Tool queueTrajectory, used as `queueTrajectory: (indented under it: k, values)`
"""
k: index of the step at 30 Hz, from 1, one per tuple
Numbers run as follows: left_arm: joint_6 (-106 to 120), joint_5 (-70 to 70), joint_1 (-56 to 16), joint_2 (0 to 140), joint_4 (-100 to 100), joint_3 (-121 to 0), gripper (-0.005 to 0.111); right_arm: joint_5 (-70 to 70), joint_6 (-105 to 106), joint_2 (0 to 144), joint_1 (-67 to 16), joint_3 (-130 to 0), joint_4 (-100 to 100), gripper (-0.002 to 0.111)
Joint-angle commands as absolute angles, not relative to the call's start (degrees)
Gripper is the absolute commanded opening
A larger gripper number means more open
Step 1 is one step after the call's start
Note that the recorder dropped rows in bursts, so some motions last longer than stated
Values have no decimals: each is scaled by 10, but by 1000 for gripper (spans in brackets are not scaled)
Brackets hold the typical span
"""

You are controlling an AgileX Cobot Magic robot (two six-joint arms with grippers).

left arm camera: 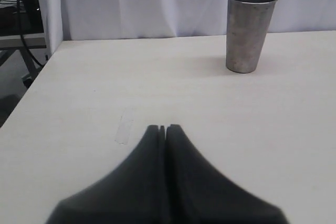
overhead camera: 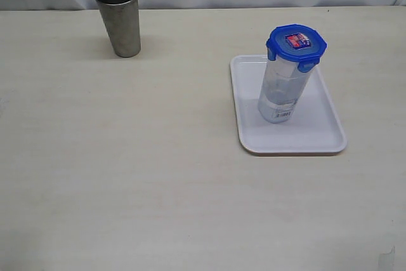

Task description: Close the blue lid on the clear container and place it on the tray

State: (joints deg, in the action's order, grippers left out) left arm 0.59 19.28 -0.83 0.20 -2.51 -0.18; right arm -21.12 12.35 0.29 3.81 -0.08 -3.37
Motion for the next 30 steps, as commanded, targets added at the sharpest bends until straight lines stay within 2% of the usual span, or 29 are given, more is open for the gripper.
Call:
queueTrajectory:
  k: [1, 30]
  values:
    - [16, 189, -7, 0, -23, 0, 0, -210, 124, 0, 42, 0, -38, 4]
    - [32, 180, -7, 0, -19, 0, 0, -210, 124, 0, 42, 0, -38, 4]
